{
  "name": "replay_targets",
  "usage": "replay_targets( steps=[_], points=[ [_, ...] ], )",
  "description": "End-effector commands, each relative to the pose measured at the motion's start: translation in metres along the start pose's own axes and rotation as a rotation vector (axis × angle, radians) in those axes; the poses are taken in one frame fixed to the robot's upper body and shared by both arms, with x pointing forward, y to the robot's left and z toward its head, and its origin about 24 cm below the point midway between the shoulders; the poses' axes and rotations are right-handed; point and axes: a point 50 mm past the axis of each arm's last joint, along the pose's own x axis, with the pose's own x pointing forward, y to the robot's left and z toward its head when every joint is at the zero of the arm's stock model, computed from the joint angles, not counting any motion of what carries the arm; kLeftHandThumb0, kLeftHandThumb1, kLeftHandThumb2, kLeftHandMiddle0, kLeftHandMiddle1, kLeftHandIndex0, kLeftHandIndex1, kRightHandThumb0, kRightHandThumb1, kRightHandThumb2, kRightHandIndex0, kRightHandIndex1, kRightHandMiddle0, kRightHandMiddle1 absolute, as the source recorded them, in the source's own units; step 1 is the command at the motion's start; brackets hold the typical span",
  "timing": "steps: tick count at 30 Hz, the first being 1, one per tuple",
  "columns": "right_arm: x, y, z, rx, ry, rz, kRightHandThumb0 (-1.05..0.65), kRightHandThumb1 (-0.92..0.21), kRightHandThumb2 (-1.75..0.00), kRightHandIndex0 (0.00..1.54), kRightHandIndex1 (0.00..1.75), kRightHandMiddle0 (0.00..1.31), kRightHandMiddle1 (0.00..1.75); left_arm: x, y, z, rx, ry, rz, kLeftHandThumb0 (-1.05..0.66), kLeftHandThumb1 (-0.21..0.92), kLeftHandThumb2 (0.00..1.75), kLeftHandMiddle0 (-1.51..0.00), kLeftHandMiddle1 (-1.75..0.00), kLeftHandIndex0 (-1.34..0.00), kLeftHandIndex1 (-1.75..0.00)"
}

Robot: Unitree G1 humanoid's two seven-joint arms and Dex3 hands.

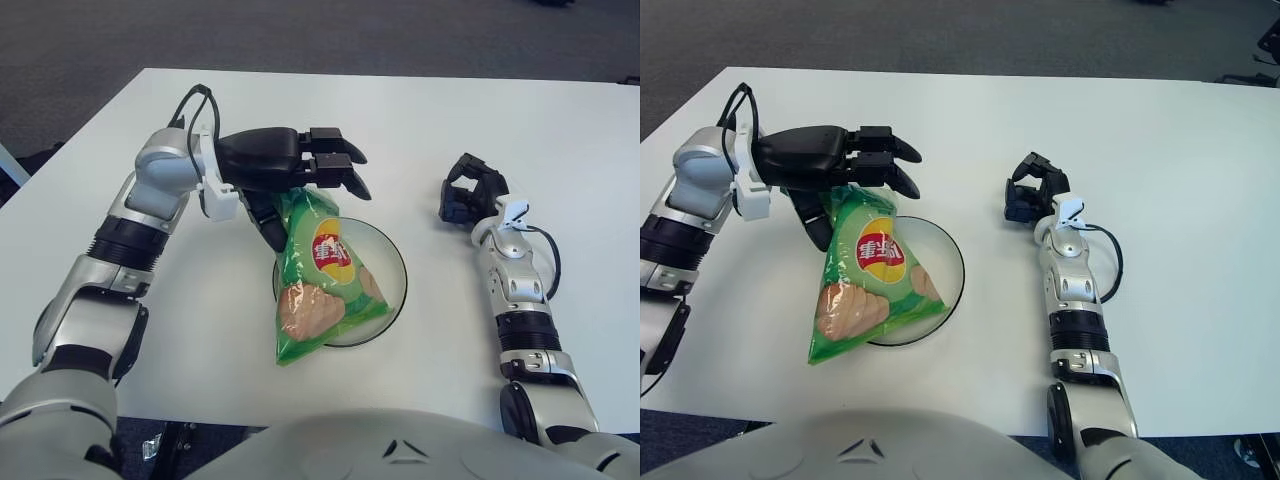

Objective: Put the snack into the plate.

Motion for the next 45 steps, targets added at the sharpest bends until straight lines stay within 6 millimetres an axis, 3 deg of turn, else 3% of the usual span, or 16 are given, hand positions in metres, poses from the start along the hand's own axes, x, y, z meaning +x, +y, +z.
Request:
replay_targets(
  steps=[1, 14, 22, 27, 36, 39, 45],
  points=[
    [-0.015, -0.003, -0.04, -0.035, 0.185, -0.001, -0.52, -0.23, -1.42, 1.31, 1.75, 0.69, 1.75, 0.002, -0.006, 0.001, 0.035, 0.01, 0.019, -0.94, 0.91, 0.51, -0.02, -0.59, 0.0, -0.75],
    [-0.015, -0.002, -0.042, -0.026, 0.192, 0.0, -0.52, -0.23, -1.42, 1.3, 1.75, 0.69, 1.75, 0.004, -0.012, -0.001, 0.161, 0.044, 0.024, -0.94, 0.92, 0.62, -0.04, -0.6, 0.0, -0.71],
    [-0.016, 0.0, -0.042, -0.016, 0.196, 0.001, -0.52, -0.23, -1.43, 1.29, 1.75, 0.69, 1.75, -0.004, -0.012, -0.009, 0.078, 0.11, 0.043, -0.92, 0.92, 0.64, -0.02, -0.59, 0.0, -0.65],
    [-0.016, 0.001, -0.042, -0.004, 0.193, 0.009, -0.52, -0.23, -1.43, 1.29, 1.75, 0.69, 1.75, -0.024, 0.003, -0.014, -0.096, 0.241, 0.061, -0.92, 0.92, 0.59, -0.03, -0.58, 0.0, -0.69],
    [-0.015, 0.002, -0.042, -0.01, 0.187, 0.022, -0.52, -0.23, -1.42, 1.3, 1.75, 0.68, 1.75, -0.035, 0.012, -0.015, -0.225, 0.277, 0.198, -0.91, 0.89, 0.46, -0.09, -0.63, 0.0, -0.81],
    [-0.015, 0.002, -0.042, -0.011, 0.188, 0.023, -0.52, -0.24, -1.41, 1.3, 1.75, 0.68, 1.75, -0.053, 0.005, -0.016, -0.266, 0.296, 0.259, -0.91, 0.88, 0.45, -0.11, -0.66, 0.0, -0.85],
    [-0.015, 0.003, -0.042, -0.01, 0.19, 0.023, -0.51, -0.24, -1.41, 1.3, 1.75, 0.68, 1.75, -0.083, 0.026, -0.023, -0.286, 0.331, 0.23, -0.94, 0.89, 0.44, -0.14, -0.87, 0.0, -1.04]
  ],
)
